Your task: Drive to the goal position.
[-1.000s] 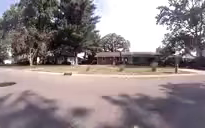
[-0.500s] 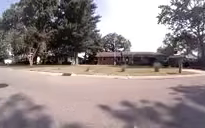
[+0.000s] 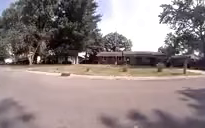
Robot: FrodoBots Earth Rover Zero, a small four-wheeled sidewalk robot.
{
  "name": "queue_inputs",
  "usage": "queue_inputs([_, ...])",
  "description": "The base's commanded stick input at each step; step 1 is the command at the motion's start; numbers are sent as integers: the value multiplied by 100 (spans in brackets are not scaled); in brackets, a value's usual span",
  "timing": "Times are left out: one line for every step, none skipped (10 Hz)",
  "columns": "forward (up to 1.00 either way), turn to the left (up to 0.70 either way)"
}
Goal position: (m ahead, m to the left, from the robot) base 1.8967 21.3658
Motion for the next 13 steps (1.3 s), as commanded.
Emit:
queue_inputs([69, 34])
queue_inputs([69, 34])
queue_inputs([69, 27])
queue_inputs([69, 17])
queue_inputs([69, 3])
queue_inputs([69, 3])
queue_inputs([69, 3])
queue_inputs([69, 3])
queue_inputs([69, 3])
queue_inputs([69, 3])
queue_inputs([69, 3])
queue_inputs([69, 3])
queue_inputs([69, 3])
